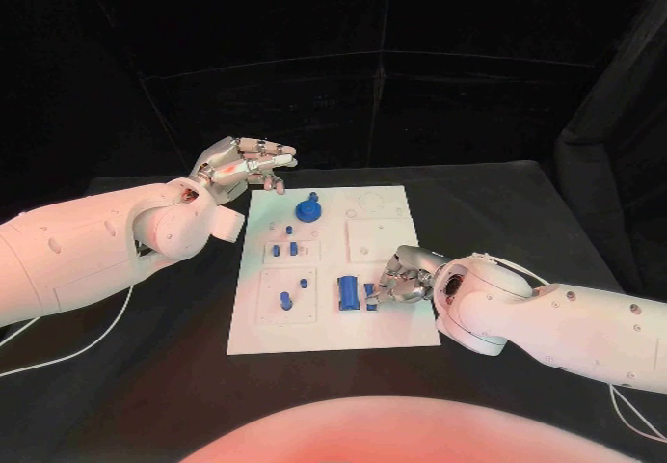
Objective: Assemble the parts on the task board
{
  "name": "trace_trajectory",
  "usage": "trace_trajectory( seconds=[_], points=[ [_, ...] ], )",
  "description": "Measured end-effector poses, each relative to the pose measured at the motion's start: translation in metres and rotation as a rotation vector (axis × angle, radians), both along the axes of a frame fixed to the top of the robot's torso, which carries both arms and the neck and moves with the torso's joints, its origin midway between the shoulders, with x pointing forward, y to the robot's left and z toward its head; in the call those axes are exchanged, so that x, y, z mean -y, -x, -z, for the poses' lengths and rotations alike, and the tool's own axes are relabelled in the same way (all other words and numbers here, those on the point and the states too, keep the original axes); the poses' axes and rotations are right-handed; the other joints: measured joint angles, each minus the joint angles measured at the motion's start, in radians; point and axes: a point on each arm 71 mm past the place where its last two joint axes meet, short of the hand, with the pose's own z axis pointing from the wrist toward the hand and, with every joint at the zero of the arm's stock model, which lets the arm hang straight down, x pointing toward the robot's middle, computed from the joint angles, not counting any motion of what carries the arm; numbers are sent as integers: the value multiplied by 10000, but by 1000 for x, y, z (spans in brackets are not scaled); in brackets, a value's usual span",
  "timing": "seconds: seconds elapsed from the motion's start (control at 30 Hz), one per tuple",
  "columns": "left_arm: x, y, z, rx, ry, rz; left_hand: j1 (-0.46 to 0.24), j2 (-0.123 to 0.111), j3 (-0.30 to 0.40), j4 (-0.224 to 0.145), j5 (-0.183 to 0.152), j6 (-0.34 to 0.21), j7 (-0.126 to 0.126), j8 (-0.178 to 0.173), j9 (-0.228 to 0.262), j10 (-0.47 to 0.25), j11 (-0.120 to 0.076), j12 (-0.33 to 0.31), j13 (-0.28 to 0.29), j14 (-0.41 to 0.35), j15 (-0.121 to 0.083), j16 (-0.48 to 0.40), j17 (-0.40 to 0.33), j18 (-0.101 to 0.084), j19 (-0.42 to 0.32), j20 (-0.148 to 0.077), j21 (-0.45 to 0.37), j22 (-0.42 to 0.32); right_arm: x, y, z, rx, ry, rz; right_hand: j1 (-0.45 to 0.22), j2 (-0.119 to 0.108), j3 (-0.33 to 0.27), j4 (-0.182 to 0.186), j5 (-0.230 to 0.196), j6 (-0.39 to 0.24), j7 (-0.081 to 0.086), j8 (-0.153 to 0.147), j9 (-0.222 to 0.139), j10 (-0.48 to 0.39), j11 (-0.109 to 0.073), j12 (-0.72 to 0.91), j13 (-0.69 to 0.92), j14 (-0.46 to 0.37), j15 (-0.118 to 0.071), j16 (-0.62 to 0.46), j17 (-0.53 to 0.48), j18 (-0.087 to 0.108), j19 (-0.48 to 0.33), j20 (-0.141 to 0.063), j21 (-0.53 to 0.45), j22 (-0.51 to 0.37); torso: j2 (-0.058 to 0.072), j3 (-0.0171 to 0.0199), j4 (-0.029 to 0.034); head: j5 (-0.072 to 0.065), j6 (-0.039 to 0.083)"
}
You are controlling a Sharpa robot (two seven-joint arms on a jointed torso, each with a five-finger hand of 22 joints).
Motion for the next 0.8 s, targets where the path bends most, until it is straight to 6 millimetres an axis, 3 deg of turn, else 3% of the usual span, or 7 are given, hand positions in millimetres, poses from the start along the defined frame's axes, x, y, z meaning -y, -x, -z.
trace_trajectory(
  seconds=[0.27, 0.37, 0.53, 0.63, 0.67, 0.73, 0.8],
  points=[
    [-1, 0, 0, -6, -10, -16, 41, 41, -28, -28, 0, 0, 0, 0, 0, 0, 0, 39, 1, 0, 0, 0, -25, 1, 0, 0, 0, -13, 25, 5, -6, 17, -521, 70, -386, -172, -564, 261, 70, -329, 103, -209, -36, -143, 143, -237, -126, 21, 21, -169, -1, 0, -29, 30, -167, -112, -20, -10, -14, 8, 61],
    [-1, -1, 0, -6, -18, -30, 41, 41, -28, -28, 0, -22, 22, 0, 0, 0, 0, 39, -5, -17, 12, 0, -44, 1, 0, 0, -34, -25, 35, 1, -12, -2, -1202, 119, -233, -19, -741, 162, 57, -720, 262, -388, -73, -575, 385, -974, -610, 36, 290, 877, -2, 0, -470, 210, -696, -962, -40, -11, -19, -8, 134],
    [-1, -4, 4, -70, -32, -99, -115, -115, -330, 69, 0, -215, 62, 0, -17, -269, 97, 39, -44, -940, 127, -981, -604, -3, -697, 103, -776, -452, 46, -24, -27, 13, -3300, 377, 979, 520, -555, -241, 343, -1449, 717, -841, -272, -3241, 789, -6275, -4311, 33, 727, 1068, -2, 1025, -3319, 617, -4902, -6669, -110, -34, -59, -43, 379],
    [0, -7, 9, -187, -5, -172, -238, -43, -530, 169, 32, -310, 49, 0, -25, -346, 128, 29, -67, -1753, 321, -2726, -1483, -4, -1692, 324, -1888, -1181, 51, -46, -34, 128, -4700, 710, 1552, 721, -417, -379, 343, -1760, 1111, -1133, -509, -4144, 1136, -8541, -6257, 32, 1193, 904, -2, 1095, -4453, 925, -7051, -8354, -195, -64, -93, -53, 596],
    [-1, -9, 11, -232, 10, -242, -249, -32, -608, 209, 32, -346, 13, 0, -25, -346, 128, -39, -78, -1974, 423, -3246, -1724, -2, -1978, 437, -2222, -1406, 53, -56, -36, 199, -5261, 885, 1690, 681, -416, -435, 304, -1846, 1204, -1226, -612, -4315, 1278, -9084, -6813, -410, 1300, -3, -9, 1095, -4772, 1072, -7701, -8767, -245, -81, -108, -54, 697],
    [-1, -13, 14, -279, 52, -349, -260, -21, -768, 268, 37, -361, -2, -4, -25, -267, 204, -235, -80, -2285, 672, -4370, -2231, -3, -2680, 653, -3029, -1985, 56, -73, -38, 340, -6082, 1206, 1861, 749, -403, -561, 0, -1994, 1290, -1345, -900, -4433, 1434, -9938, -7943, -4057, 1529, -3856, -2136, 1094, -5555, 1388, -9218, -9705, -315, -103, -130, -61, 862],
    [-1, -17, 16, -310, 123, -507, -260, -21, -890, 335, 38, -361, -2, -110, -30, -268, 278, -437, -85, -2456, 844, -5196, -2593, -2, -3167, 871, -3614, -2426, 58, -93, -44, 630, -7061, 1580, 1934, 803, -383, -706, -160, -1983, 1205, -1369, -1224, -4387, 1509, -10505, -8913, -5338, 1714, -6863, -3396, 1095, -5845, 1643, -10345, -10428, -390, -126, -162, -65, 1057]
  ],
)
